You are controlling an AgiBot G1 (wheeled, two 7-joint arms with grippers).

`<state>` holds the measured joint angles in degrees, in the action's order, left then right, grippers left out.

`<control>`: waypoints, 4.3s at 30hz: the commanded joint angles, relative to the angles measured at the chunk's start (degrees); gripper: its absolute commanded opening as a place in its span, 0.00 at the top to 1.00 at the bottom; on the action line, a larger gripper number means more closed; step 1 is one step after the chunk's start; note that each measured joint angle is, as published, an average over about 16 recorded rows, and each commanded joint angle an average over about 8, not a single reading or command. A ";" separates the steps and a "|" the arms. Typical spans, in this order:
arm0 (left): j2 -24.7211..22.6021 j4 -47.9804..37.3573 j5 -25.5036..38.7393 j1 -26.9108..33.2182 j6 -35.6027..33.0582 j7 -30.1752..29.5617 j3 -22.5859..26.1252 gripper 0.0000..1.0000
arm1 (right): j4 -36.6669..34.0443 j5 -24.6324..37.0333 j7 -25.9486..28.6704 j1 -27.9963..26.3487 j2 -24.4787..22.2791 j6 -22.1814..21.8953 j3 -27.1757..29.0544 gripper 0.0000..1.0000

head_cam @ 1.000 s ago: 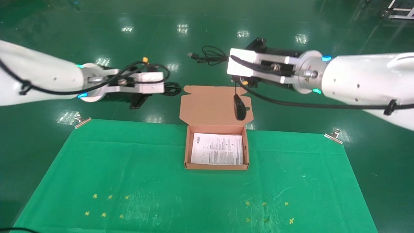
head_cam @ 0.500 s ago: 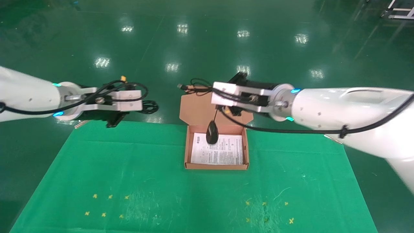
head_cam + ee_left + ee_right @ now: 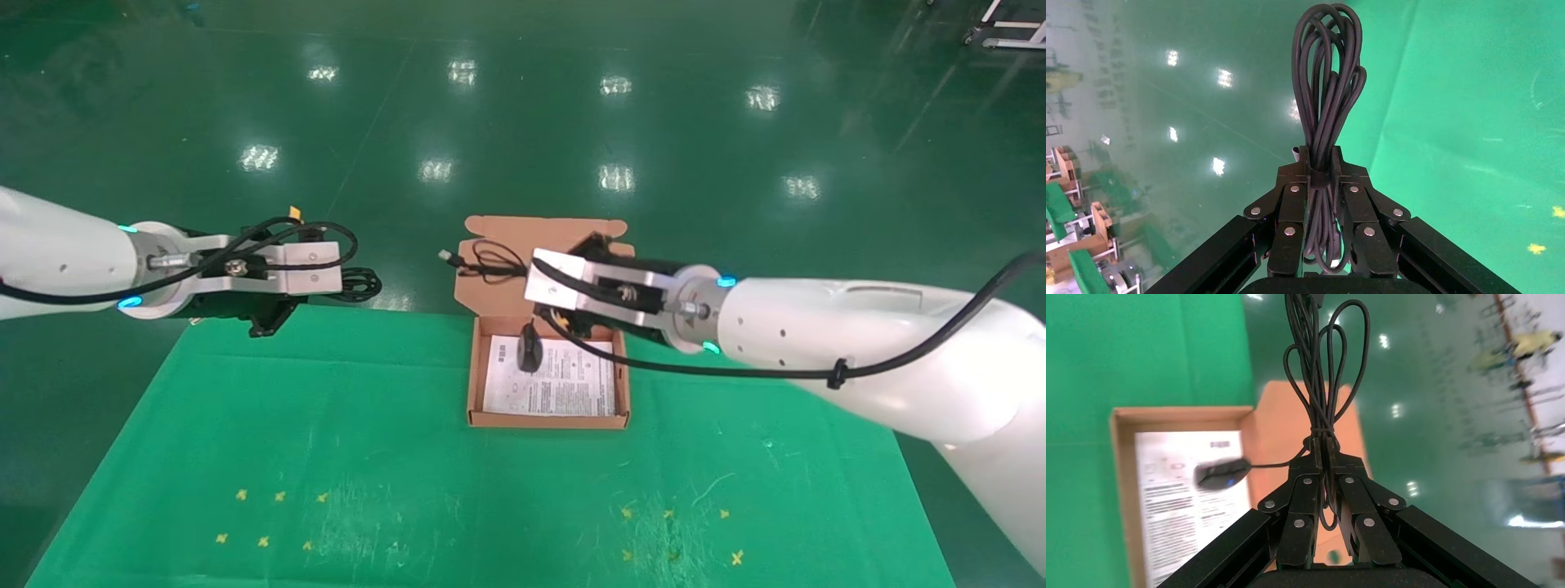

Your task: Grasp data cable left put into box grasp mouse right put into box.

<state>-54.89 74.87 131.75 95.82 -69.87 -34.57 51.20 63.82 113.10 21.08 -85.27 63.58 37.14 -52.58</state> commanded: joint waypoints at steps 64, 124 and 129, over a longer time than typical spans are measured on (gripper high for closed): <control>-20.18 -13.07 2.83 -9.87 22.32 8.49 5.52 1.00 | -0.89 0.08 1.21 1.34 -11.44 -2.44 1.78 0.00; -13.40 -15.42 -18.64 -6.52 29.43 11.59 3.80 0.00 | 10.61 1.79 7.95 -1.94 -18.30 10.45 10.12 0.00; -10.05 -13.99 -25.82 -9.31 24.87 12.82 -0.13 0.00 | 10.52 -5.52 6.12 0.63 -19.32 14.26 12.77 0.00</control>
<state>-64.95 60.88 105.95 86.52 -44.98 -21.75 51.08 74.35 107.61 27.21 -84.65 44.26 51.39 -39.82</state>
